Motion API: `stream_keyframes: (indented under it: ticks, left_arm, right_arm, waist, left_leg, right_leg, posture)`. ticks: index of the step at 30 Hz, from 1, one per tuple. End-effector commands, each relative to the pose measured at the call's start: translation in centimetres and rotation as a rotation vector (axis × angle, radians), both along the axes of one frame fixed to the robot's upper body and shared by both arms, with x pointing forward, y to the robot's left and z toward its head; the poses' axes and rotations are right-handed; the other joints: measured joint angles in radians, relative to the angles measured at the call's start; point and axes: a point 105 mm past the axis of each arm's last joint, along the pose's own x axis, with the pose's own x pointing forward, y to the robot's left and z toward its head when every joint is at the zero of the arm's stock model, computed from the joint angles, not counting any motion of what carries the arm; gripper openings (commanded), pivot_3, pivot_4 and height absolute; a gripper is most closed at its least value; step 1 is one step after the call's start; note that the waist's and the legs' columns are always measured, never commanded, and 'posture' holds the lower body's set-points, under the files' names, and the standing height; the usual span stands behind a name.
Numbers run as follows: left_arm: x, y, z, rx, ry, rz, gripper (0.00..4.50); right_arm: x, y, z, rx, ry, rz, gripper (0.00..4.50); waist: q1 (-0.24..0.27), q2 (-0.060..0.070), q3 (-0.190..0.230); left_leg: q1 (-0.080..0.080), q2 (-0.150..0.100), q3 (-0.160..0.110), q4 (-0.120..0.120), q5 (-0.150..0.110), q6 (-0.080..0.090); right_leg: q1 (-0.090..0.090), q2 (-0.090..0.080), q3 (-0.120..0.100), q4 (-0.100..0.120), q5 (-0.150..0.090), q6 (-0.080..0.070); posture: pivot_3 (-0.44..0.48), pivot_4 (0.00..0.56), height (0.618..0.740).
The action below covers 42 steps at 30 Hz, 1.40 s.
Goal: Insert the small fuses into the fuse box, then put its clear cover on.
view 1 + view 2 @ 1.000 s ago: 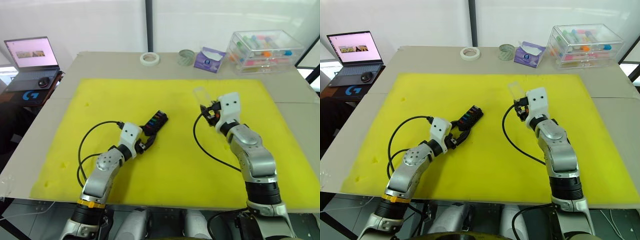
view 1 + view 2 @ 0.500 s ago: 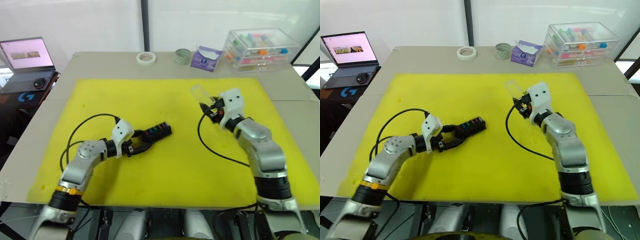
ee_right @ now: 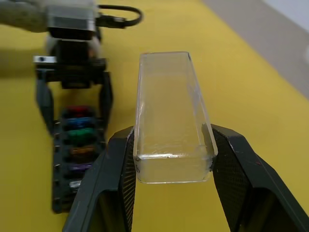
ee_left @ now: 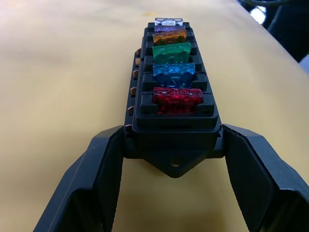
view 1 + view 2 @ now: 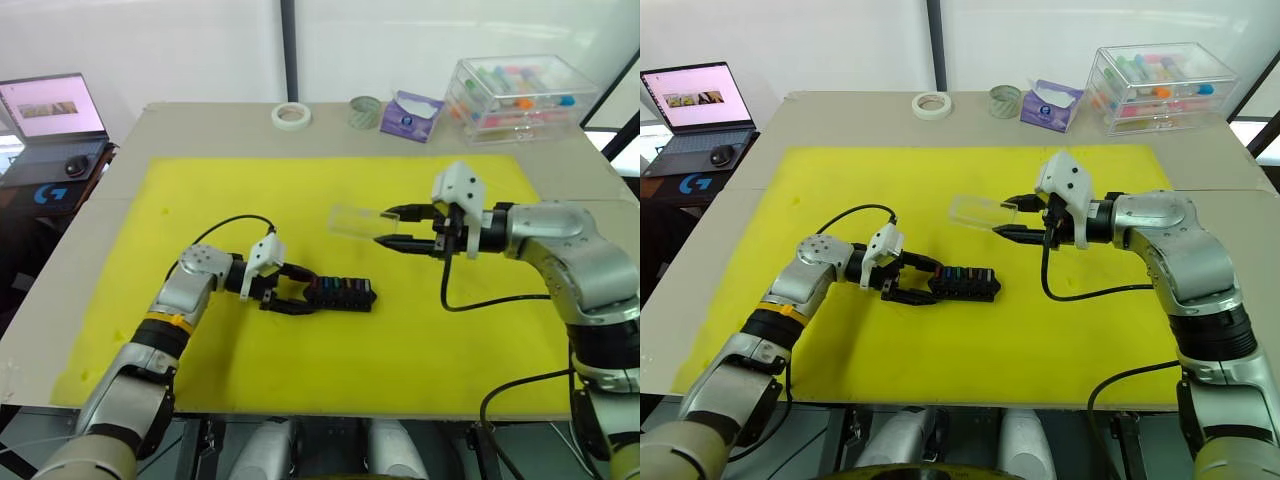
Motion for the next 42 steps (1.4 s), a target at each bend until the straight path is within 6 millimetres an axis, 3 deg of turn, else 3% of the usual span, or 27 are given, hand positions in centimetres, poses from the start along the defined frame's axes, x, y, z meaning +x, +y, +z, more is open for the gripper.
stream_keyframes:
  ticks: [1, 8, 16, 26, 42]
  left_arm:
    - [0.4, -0.3, 1.1, -0.009, -0.066, -0.035, 2.76]
    - [0.4, -0.5, 1.0, -0.009, -0.081, -0.052, 2.76]
    - [0.7, -0.4, 1.0, -0.008, -0.117, -0.032, 2.76]
    - [0.8, -0.3, 1.0, -0.011, -0.127, -0.027, 2.76]
    - [0.7, -0.1, 0.9, 0.004, -0.125, -0.034, 2.76]
  right_arm:
    - [-1.8, 0.9, 0.0, -0.033, -0.002, 0.114, 1.86]
    - [-2.5, 2.1, -1.3, -0.025, 0.029, 0.179, 1.86]
    - [-2.4, 2.0, -3.6, -0.041, 0.039, 0.194, 1.86]
    - [-2.3, 2.4, -4.4, -0.004, 0.066, 0.168, 1.86]
    - [-1.9, 1.1, -6.3, 0.017, 0.126, 0.131, 1.86]
  waist:
    - [0.001, 0.000, 0.000]
    - [0.000, -0.001, 0.000]
    - [0.002, -0.001, 0.000]
    - [0.001, -0.001, 0.000]
    - [0.001, -0.001, 0.000]
  left_leg:
    - [0.000, 0.000, 0.000, 0.000, 0.000, 0.000]
    - [-0.001, 0.000, 0.000, 0.001, 0.000, 0.000]
    - [-0.001, 0.000, -0.001, 0.001, 0.000, 0.000]
    - [-0.001, 0.000, -0.001, 0.002, 0.000, 0.000]
    - [-0.001, 0.000, -0.001, 0.002, 0.000, 0.000]
  right_leg:
    - [0.000, 0.000, 0.000, 0.000, 0.000, 0.000]
    - [0.000, 0.000, 0.000, 0.000, 0.000, 0.000]
    - [-0.001, -0.001, 0.000, 0.001, 0.000, 0.000]
    - [-0.001, 0.000, -0.001, 0.001, 0.000, 0.000]
    - [-0.001, 0.000, -0.001, 0.001, 0.000, 0.000]
  posture:
    - [0.000, 0.150, 0.740]
    - [0.000, 0.150, 0.740]
    - [0.000, 0.150, 0.740]
    - [0.000, 0.150, 0.740]
    - [0.000, 0.150, 0.740]
